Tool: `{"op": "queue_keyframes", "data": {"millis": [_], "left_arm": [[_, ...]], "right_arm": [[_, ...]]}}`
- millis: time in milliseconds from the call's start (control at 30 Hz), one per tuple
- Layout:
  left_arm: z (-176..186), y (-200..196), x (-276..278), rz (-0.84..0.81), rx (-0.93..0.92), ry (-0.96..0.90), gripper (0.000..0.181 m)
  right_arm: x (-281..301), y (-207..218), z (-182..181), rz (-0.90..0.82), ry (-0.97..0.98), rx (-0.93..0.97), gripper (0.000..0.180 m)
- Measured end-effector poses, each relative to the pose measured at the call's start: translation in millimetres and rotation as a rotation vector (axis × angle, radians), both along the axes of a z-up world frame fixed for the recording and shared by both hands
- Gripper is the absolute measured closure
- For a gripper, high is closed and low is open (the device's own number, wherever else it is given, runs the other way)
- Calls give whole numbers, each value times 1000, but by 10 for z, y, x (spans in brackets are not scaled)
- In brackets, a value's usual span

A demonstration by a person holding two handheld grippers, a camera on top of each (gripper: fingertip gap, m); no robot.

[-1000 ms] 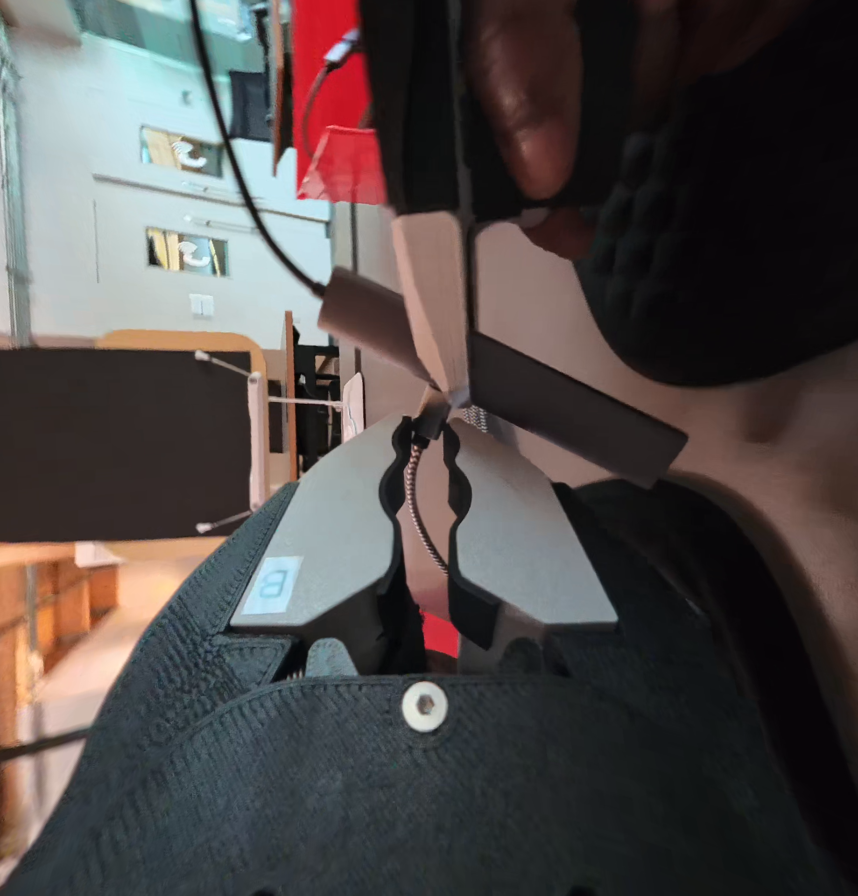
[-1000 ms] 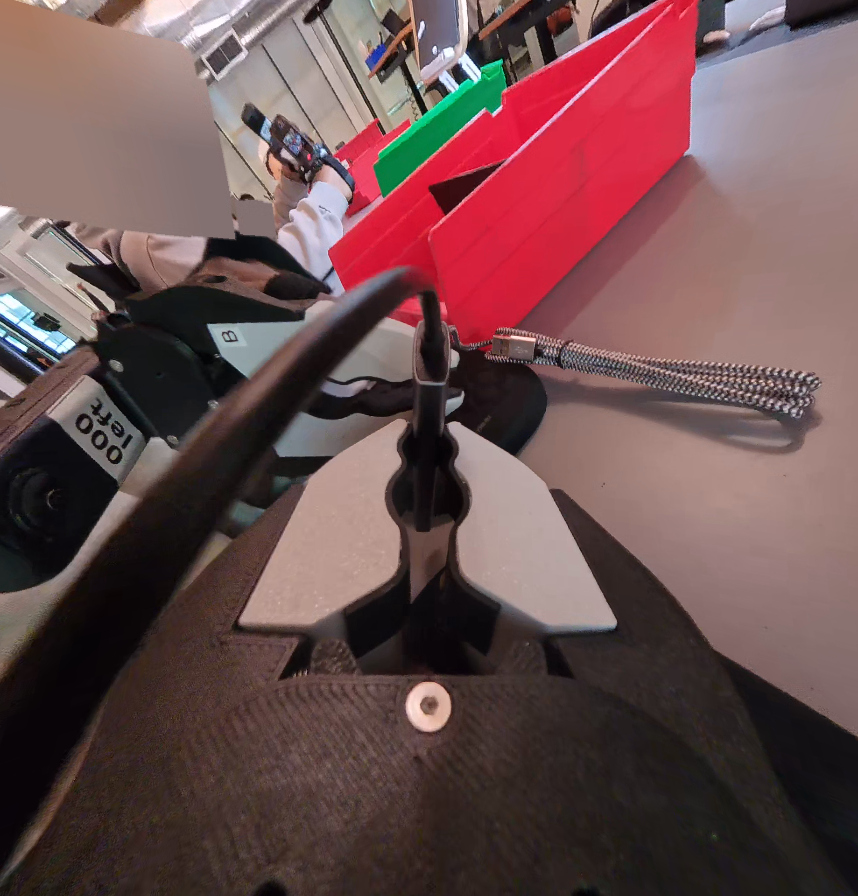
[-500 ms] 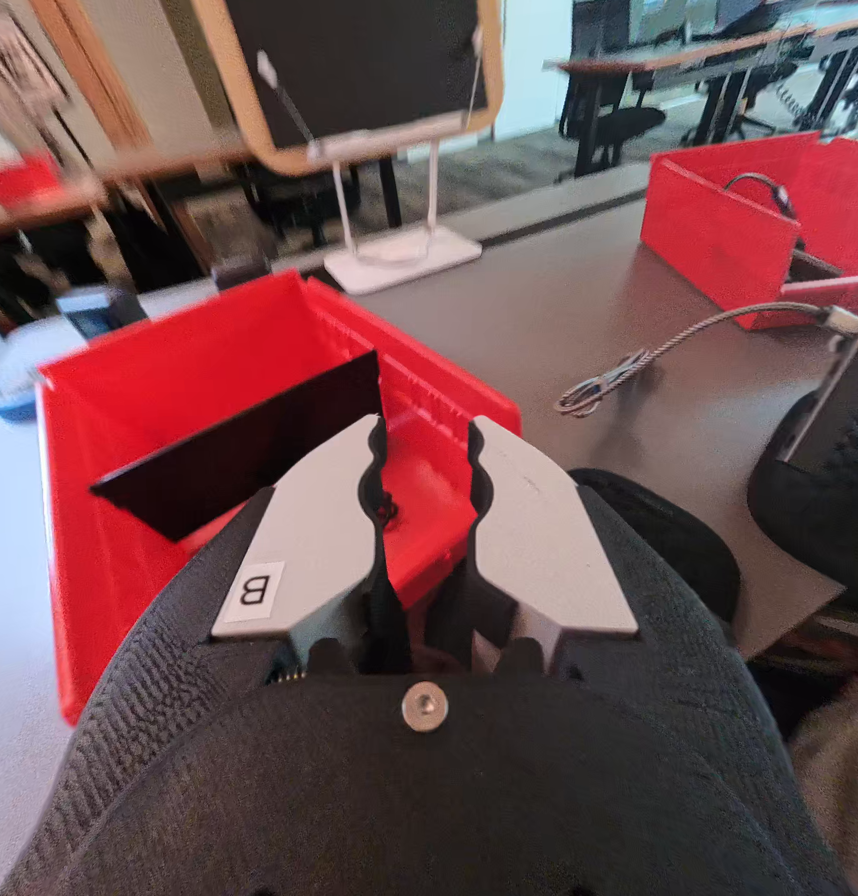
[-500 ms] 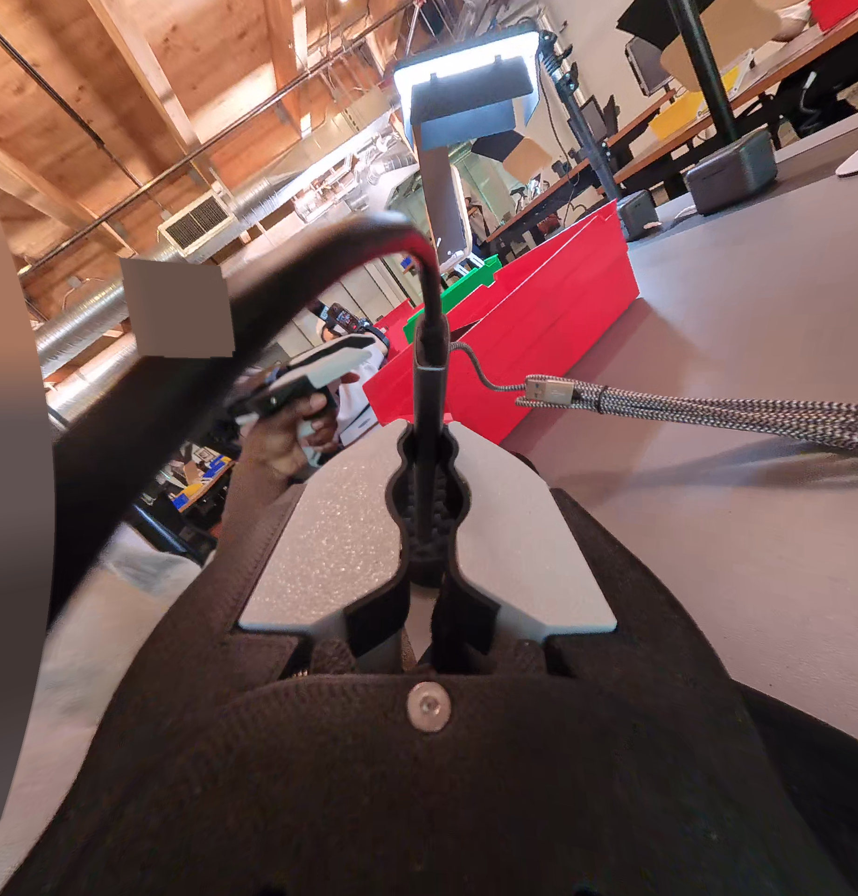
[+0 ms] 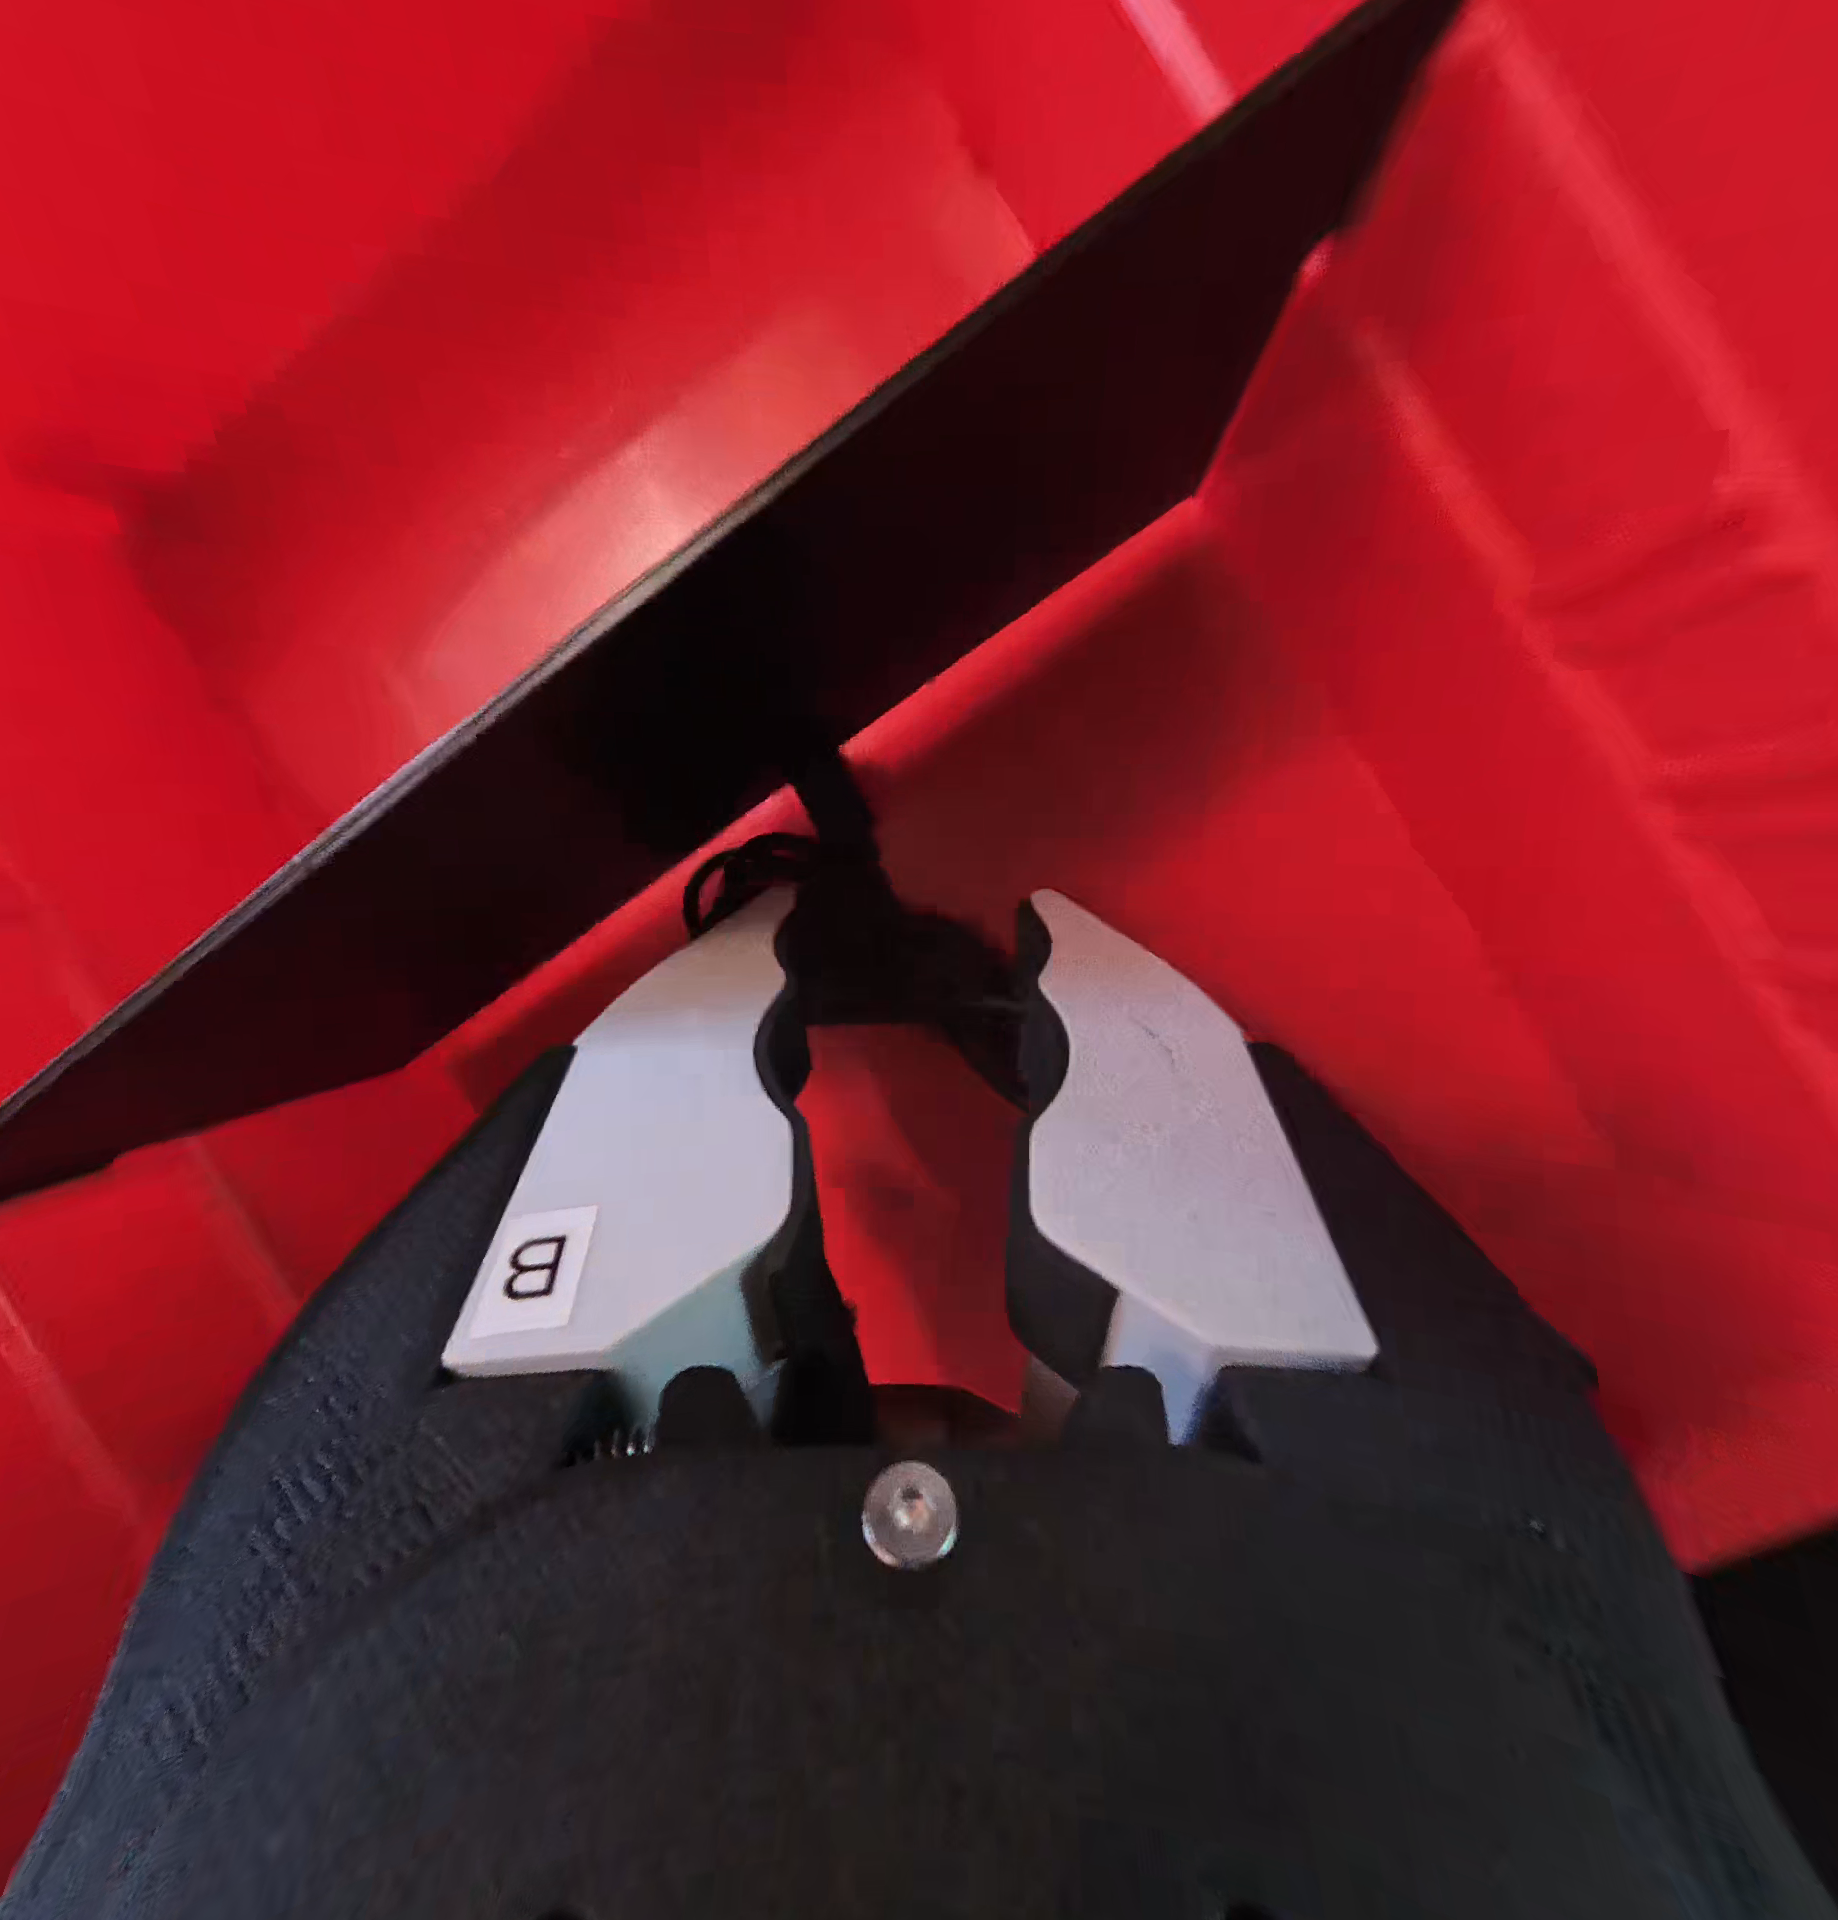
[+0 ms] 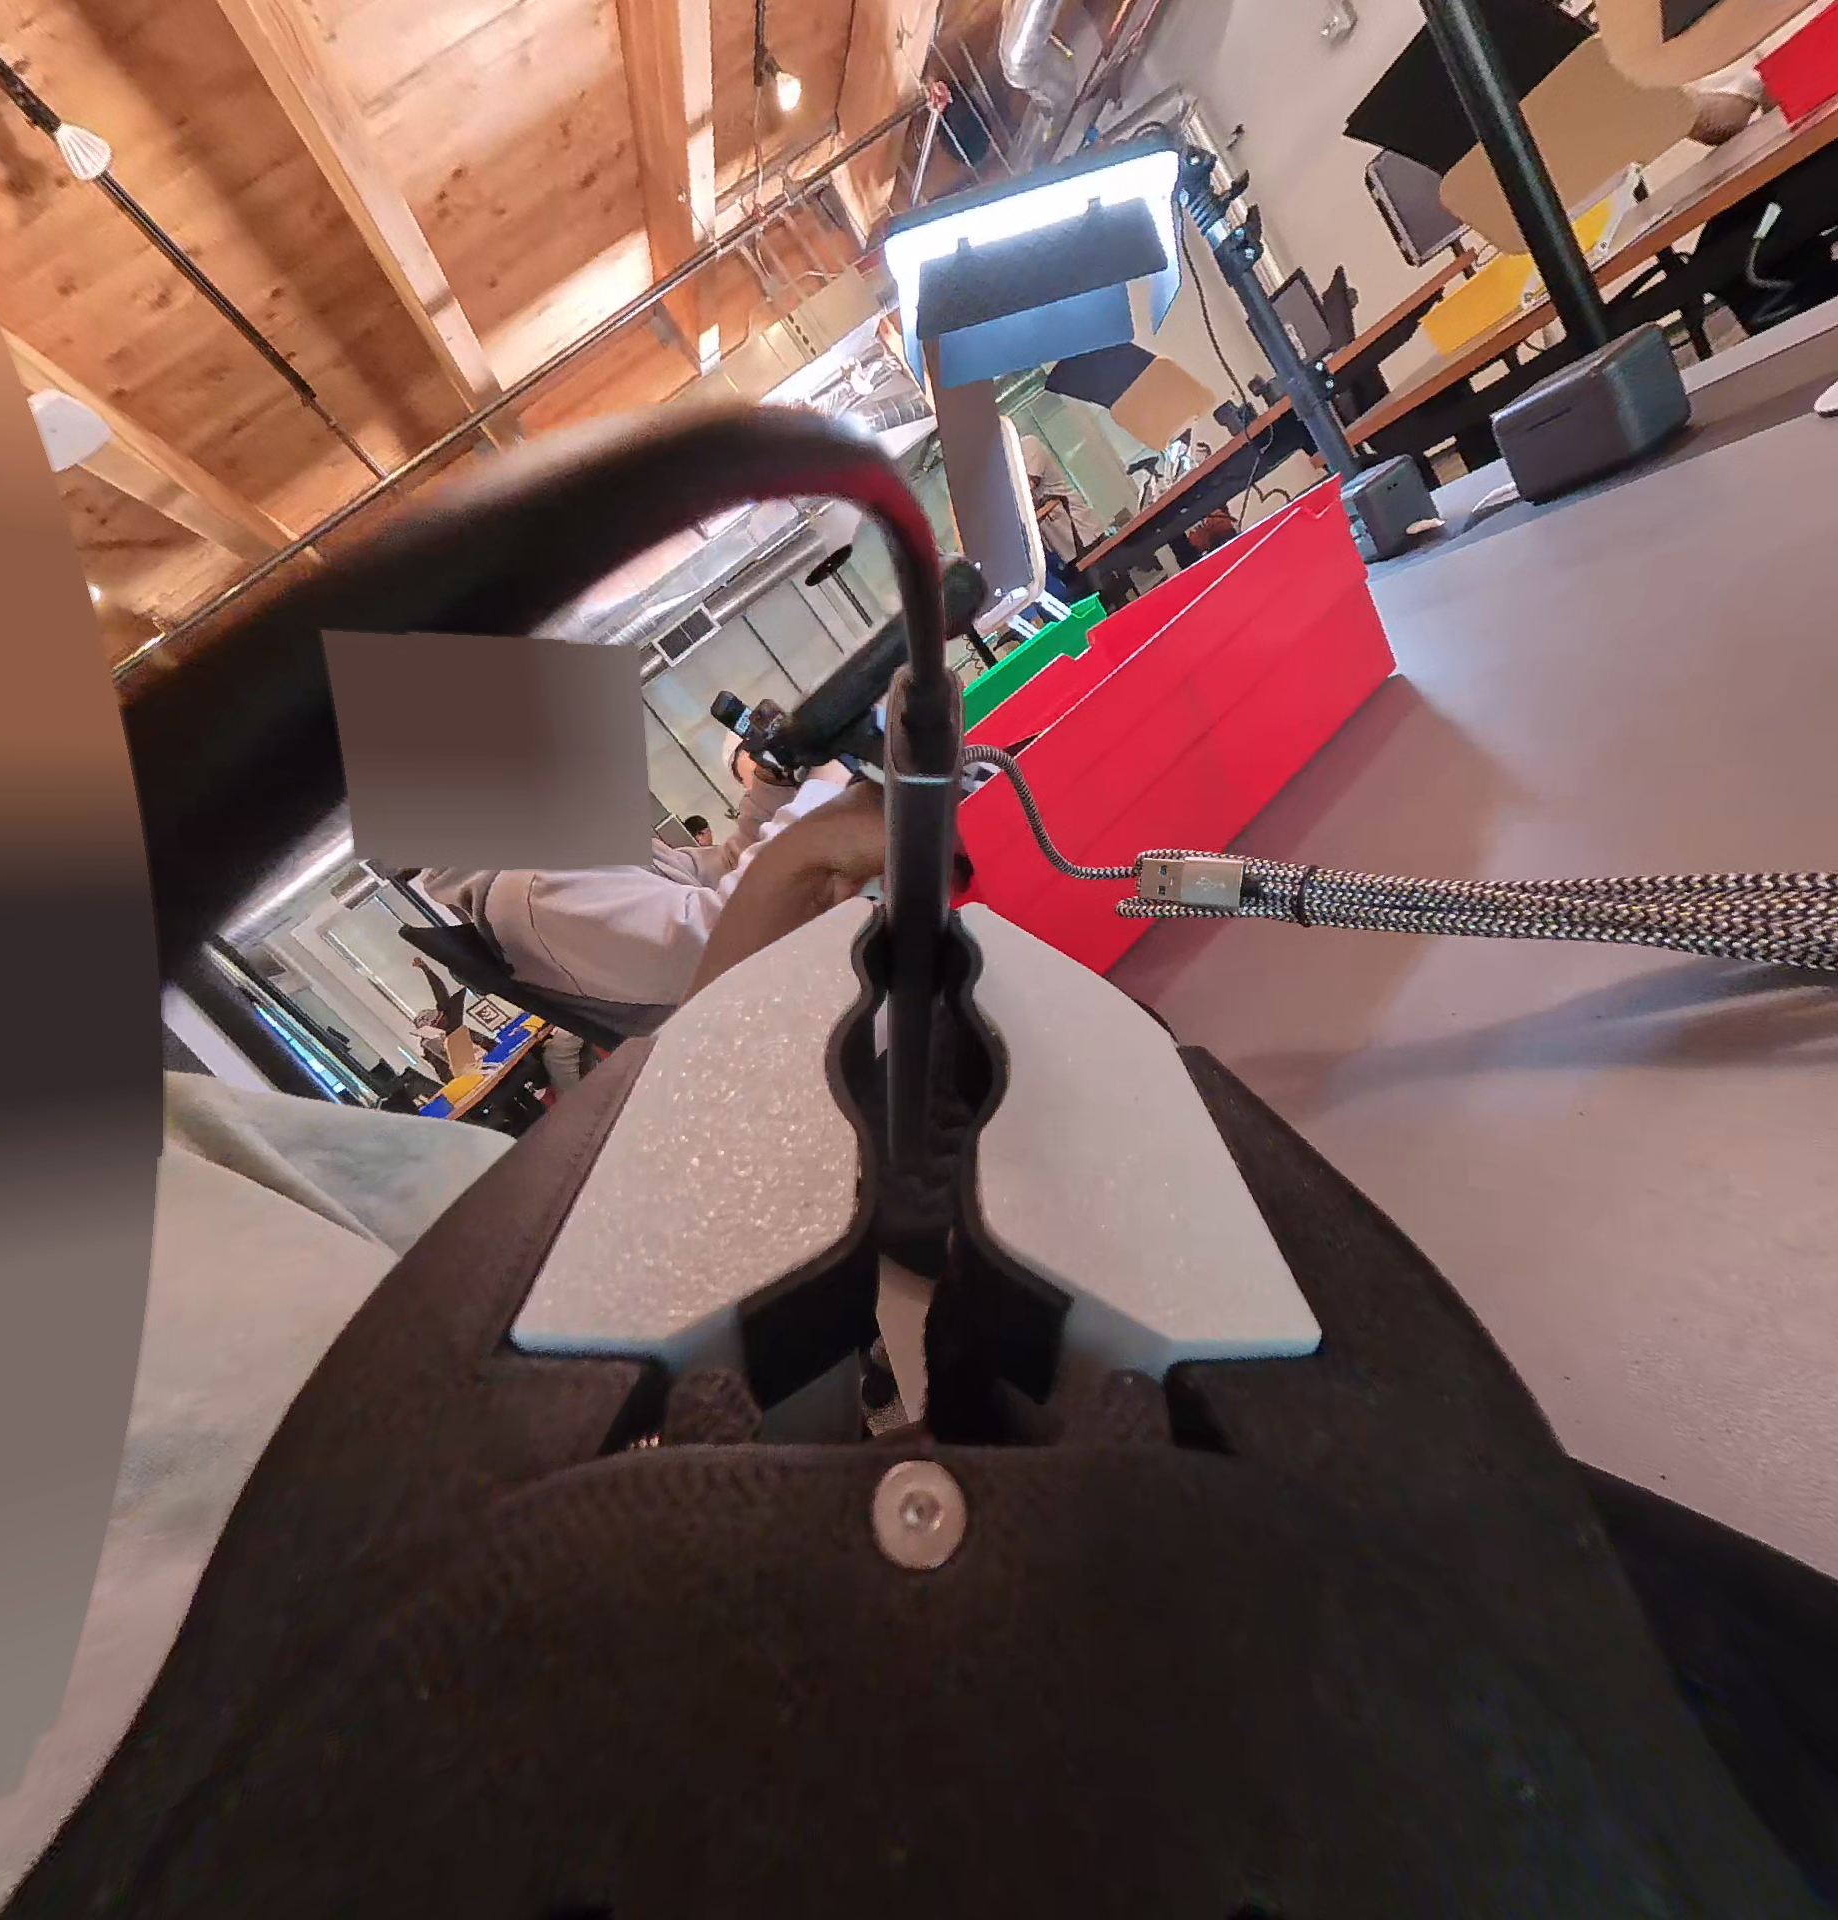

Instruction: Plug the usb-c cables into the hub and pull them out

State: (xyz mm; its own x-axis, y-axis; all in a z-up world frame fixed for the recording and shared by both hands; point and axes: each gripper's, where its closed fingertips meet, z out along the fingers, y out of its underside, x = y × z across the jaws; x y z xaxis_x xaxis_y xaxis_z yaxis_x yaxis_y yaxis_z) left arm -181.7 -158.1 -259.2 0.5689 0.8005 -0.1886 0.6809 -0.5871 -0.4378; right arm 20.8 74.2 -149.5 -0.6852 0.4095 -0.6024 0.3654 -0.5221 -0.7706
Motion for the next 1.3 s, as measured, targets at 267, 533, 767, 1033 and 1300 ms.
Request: {"op": "queue_keyframes", "data": {"millis": [267, 533, 767, 1033, 1300], "left_arm": [[16, -215, 362, -279, -198, -121, 169], [192, -138, 162, -321, -200, 88, 161], [-61, -145, 115, -306, -136, -33, 168], [85, -118, 82, -325, -78, 123, 175], [1279, -143, 425, -395, -92, 636, 181]], "right_arm": [[-5, 7, 3, -1, 1, -10, 170], [-7, -9, -5, 0, 0, 1, 170], [-2, -14, -4, -2, 5, 8, 170], [2, -12, -1, -6, 10, 11, 170], [1, -5, 2, -7, 10, 5, 170]]}}
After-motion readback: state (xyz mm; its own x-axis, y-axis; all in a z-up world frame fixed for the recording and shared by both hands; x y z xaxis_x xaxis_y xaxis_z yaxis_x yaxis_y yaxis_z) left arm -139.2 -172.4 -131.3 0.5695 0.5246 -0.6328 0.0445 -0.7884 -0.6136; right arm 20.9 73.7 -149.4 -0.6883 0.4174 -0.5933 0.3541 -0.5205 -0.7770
